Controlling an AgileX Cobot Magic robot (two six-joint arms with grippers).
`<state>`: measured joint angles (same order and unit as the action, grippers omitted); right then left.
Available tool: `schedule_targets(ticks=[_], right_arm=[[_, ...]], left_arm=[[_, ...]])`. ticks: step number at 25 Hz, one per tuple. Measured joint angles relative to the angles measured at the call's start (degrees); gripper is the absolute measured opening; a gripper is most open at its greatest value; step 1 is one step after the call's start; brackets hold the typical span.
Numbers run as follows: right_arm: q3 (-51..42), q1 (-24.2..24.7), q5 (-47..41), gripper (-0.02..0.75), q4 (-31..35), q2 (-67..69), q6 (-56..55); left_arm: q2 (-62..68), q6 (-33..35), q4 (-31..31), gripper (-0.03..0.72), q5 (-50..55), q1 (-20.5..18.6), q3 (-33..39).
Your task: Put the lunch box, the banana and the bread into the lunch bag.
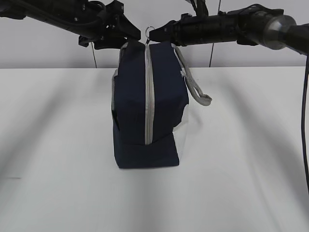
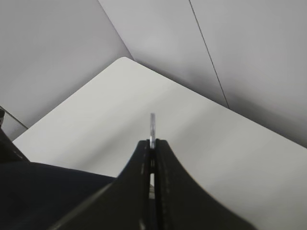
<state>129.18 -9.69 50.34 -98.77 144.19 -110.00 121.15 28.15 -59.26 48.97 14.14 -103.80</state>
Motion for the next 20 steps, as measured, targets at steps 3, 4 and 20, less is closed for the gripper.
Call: schedule_targets(ticks=[3, 4, 20], right_arm=[[0.0, 0.0, 0.0, 0.006, 0.0, 0.0, 0.0], [0.0, 0.0, 0.0, 0.006, 0.0, 0.0, 0.0], [0.0, 0.09, 0.0, 0.006, -0.67, 0.0, 0.0]], left_arm=[[0.0, 0.0, 0.0, 0.358, 0.0, 0.04, 0.0], [0.15, -0.2, 0.0, 0.342, -0.13, 0.04, 0.0], [2.27, -1.2, 0.19, 0.176, -0.26, 0.14, -2.43]])
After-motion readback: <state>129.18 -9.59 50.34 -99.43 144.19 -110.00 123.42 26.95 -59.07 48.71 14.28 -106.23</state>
